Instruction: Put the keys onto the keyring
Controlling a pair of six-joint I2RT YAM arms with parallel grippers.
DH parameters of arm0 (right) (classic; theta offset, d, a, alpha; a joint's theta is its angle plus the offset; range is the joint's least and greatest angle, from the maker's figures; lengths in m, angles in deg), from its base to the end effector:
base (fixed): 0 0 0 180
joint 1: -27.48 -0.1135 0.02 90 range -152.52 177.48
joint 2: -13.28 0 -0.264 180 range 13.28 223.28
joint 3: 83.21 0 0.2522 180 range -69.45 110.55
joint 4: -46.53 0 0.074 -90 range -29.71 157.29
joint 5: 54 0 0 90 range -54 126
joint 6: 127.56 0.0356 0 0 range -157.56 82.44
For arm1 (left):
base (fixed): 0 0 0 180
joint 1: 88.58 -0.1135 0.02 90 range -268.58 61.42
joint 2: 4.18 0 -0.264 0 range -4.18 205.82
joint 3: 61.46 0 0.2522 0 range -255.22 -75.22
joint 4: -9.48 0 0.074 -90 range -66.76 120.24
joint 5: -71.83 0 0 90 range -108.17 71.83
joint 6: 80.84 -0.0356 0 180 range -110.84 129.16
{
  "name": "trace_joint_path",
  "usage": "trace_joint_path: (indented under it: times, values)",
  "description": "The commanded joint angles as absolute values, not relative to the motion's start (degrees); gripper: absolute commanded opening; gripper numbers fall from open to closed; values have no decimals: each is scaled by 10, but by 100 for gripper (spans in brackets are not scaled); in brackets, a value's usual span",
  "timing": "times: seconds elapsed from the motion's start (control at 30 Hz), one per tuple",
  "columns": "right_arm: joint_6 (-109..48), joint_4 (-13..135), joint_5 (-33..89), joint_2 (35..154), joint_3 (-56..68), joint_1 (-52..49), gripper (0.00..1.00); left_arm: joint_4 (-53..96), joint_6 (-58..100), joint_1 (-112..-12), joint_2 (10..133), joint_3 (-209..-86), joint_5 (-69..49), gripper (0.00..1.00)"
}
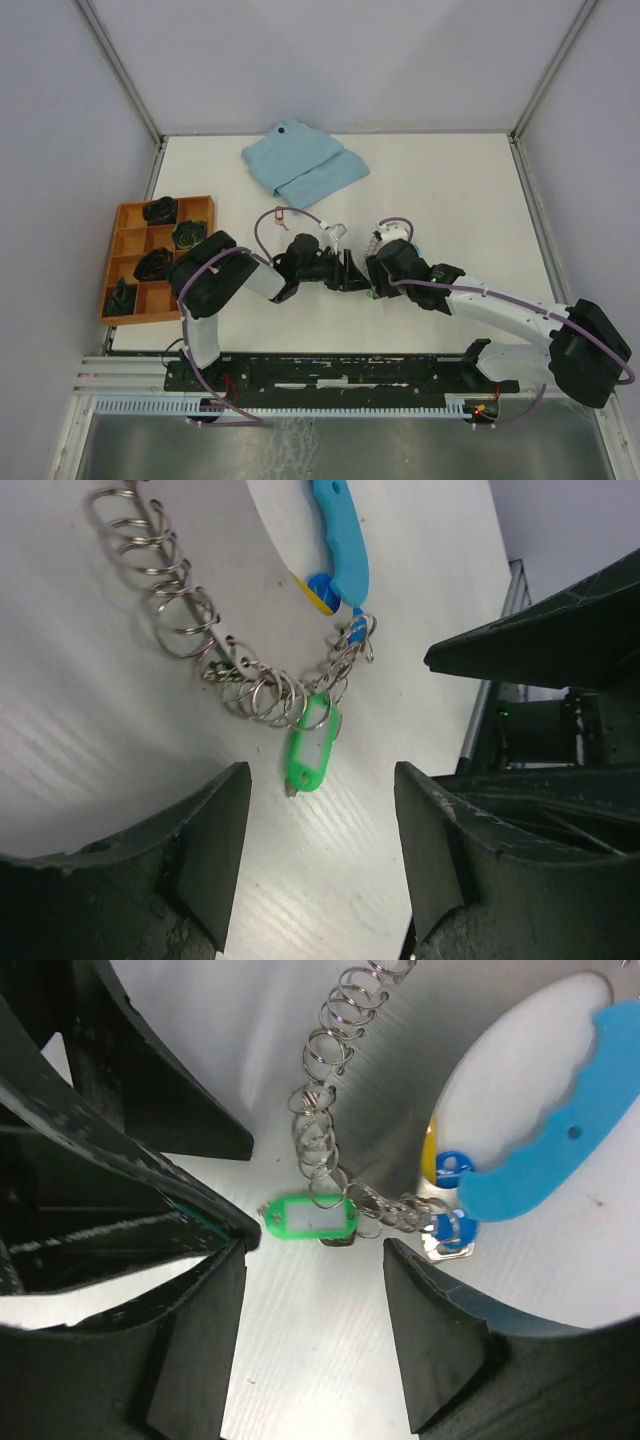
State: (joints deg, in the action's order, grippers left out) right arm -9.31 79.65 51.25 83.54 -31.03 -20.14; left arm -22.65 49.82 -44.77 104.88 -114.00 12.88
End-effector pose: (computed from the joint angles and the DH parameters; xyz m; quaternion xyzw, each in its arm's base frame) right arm 0.1677 0.1698 0.1993 -0.1138 0.9290 0.1037 0.3366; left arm 0.2330 -0.2490 0.1095 0.1672 0.8056 -0.5175 0.2353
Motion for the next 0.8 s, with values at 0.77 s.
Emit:
trace_joint_path:
  times: [0.77]
  values:
    - [40,687,490,851,-411,-153,49,-106,430,-481,963,-1129,65,67]
